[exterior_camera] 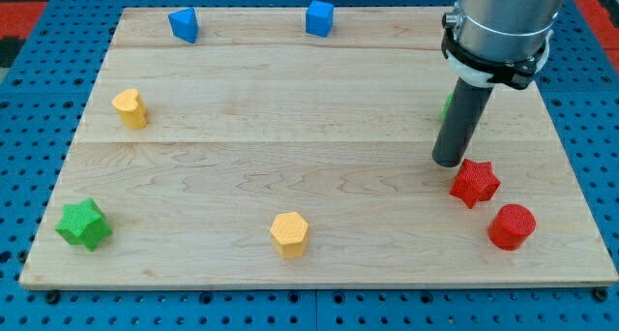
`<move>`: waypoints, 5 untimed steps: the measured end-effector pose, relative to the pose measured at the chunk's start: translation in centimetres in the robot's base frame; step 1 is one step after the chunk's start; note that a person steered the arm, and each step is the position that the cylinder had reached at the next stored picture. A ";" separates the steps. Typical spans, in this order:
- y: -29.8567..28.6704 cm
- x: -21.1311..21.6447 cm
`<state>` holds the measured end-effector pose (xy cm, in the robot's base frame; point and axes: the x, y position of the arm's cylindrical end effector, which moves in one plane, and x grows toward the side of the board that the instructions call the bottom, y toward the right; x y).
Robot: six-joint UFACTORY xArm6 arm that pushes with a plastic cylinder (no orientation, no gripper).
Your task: Slide the red blocks downwards of the board
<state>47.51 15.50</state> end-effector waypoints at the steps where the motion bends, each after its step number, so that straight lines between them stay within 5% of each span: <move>1: 1.0 3.2; 5: 2.1 1.5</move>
<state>49.02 17.58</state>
